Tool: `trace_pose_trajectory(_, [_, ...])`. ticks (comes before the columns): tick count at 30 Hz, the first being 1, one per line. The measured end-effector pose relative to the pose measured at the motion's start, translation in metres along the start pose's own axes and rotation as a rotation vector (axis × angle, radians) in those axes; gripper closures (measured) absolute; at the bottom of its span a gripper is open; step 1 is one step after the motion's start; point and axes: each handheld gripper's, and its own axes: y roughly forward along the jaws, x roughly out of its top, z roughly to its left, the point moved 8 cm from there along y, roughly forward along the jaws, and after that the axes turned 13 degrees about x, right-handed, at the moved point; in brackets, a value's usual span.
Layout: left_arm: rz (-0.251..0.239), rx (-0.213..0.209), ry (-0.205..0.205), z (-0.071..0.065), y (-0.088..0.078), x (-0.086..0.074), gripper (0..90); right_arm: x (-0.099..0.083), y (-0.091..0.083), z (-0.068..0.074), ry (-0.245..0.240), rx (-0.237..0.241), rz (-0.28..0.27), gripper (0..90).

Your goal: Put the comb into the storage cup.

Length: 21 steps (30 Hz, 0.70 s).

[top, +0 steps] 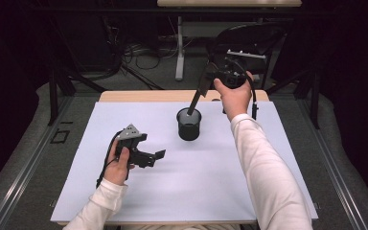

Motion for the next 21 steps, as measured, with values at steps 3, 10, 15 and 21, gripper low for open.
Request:
trace_pose_trajectory(3, [0.005, 0.000, 0.002, 0.000, 0.000, -0.001, 0.6, -0.001, 0.002, -0.005, 0.005, -0.018, 0.000, 86.4])
trace_pose_trajectory(10, [0.009, 0.000, 0.003, 0.000, 0.001, -0.001, 0.6, -0.003, 0.006, -0.009, 0.012, -0.034, 0.003, 86.4])
trace_pose_trajectory(15, [0.007, 0.000, 0.002, 0.000, 0.001, -0.001, 0.6, -0.006, 0.011, -0.008, 0.011, -0.041, 0.013, 86.4])
trace_pose_trajectory(21, [0.009, -0.001, 0.004, 0.000, 0.001, -0.001, 0.6, -0.011, 0.018, -0.006, 0.010, -0.045, 0.031, 86.4])
